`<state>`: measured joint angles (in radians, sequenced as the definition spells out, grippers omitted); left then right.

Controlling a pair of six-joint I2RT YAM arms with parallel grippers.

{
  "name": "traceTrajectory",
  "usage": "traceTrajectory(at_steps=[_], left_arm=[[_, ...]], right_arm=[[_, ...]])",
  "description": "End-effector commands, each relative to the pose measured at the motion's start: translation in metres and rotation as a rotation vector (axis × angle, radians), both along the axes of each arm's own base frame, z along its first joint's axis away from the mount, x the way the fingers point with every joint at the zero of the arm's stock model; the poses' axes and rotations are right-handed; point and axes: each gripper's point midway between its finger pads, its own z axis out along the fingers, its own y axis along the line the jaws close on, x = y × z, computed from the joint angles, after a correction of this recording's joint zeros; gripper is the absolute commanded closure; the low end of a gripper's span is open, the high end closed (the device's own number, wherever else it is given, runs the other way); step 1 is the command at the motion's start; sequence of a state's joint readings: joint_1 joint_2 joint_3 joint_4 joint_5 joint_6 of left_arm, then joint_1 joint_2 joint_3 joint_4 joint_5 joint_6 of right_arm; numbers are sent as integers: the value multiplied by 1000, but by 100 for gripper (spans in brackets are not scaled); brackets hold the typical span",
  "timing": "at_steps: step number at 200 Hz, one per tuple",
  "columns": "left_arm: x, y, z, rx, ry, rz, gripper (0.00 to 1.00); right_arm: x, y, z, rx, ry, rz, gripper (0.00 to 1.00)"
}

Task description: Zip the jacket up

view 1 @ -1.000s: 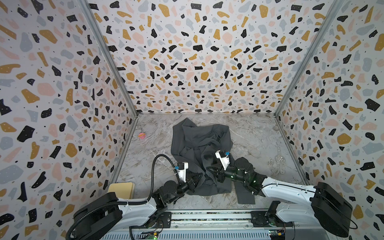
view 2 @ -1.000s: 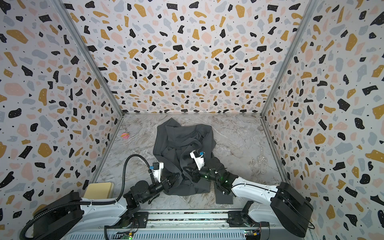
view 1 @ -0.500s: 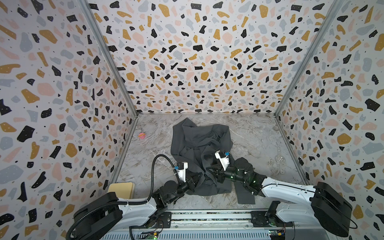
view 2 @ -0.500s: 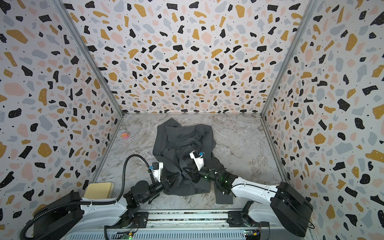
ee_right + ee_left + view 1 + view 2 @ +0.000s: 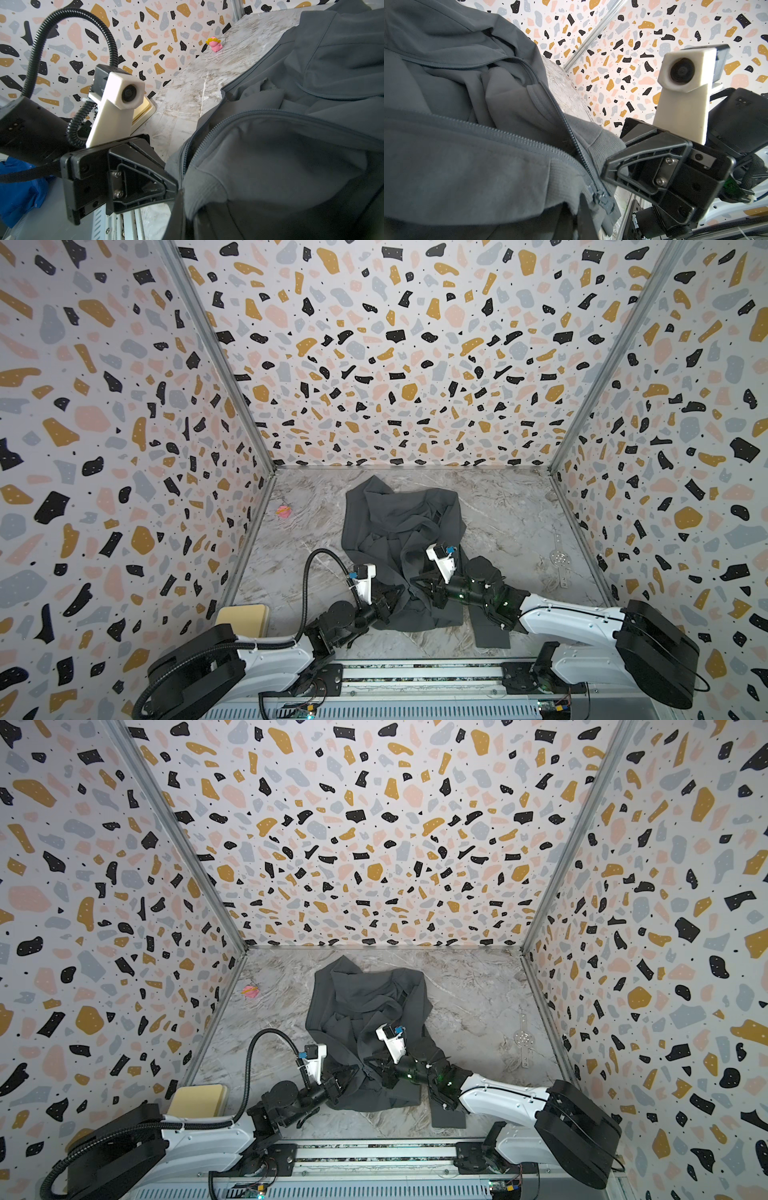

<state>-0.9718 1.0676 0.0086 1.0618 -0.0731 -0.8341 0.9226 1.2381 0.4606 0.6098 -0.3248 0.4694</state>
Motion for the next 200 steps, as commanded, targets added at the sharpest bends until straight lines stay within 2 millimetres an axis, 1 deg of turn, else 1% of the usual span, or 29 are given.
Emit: traceTrajectory(at_steps=[1,122,163,200], left_arm=[[4,-3,14,-38,-25,12,100],[3,0,12,-42,-19,17,100],[3,-1,13,-46,-19,14,100],[2,0,11,-47,-16,13,100]], right_arm=[[5,5,25,46,-56,-6,100],[11,-2,33,73,-86,-59,100],[10,-2,33,77,-83,-57,100],[10,1,28,69,-72,-42,100]])
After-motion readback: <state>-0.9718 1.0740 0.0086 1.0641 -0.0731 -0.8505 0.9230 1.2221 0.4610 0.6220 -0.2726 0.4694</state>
